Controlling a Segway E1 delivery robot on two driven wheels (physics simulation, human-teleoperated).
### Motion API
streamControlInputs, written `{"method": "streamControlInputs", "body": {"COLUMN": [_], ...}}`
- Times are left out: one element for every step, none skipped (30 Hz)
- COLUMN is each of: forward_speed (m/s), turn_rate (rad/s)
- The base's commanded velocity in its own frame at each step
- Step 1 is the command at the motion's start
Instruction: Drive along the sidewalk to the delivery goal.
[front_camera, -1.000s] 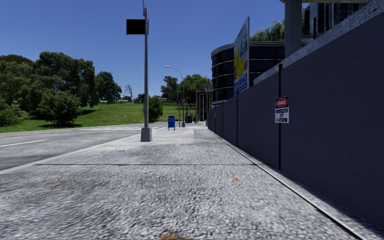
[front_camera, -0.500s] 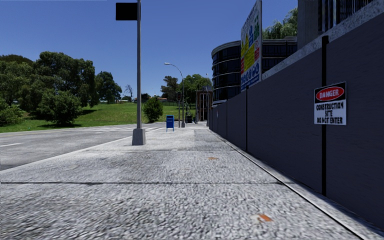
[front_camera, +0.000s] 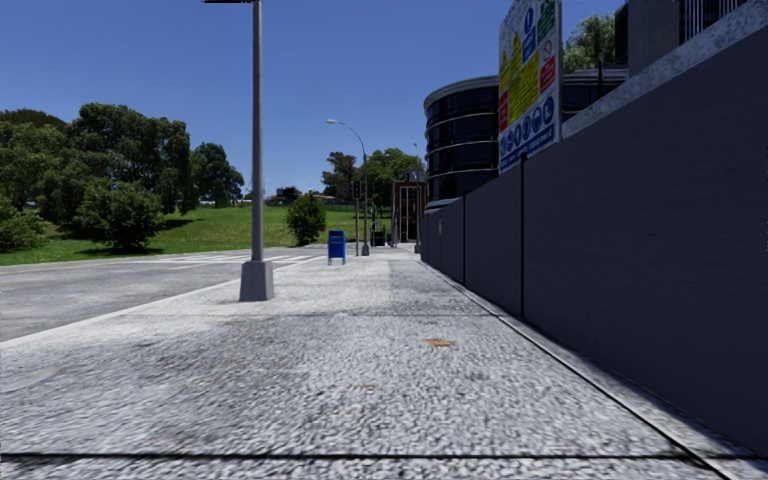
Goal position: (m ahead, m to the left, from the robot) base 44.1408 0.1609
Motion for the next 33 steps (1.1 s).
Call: {"method": "streamControlInputs", "body": {"forward_speed": [2.0,2.0,2.0,2.0,2.0,2.0,2.0,2.0,2.0,2.0,2.0,2.0,2.0,2.0,2.0,2.0,2.0,2.0,2.0,2.0,2.0,2.0,2.0,2.0,2.0,2.0,2.0,2.0,2.0,2.0,2.0,2.0,2.0], "turn_rate": [0.0,0.0,0.0,0.0,0.0,0.0,0.0,0.0,0.0,0.0,0.0,0.0,0.0,0.0,0.0,0.0,0.0,0.0,0.0,0.0,0.0,0.0,0.0,0.0,0.0,0.0,0.0,0.0,0.0,0.0,0.0,0.0,0.0]}}
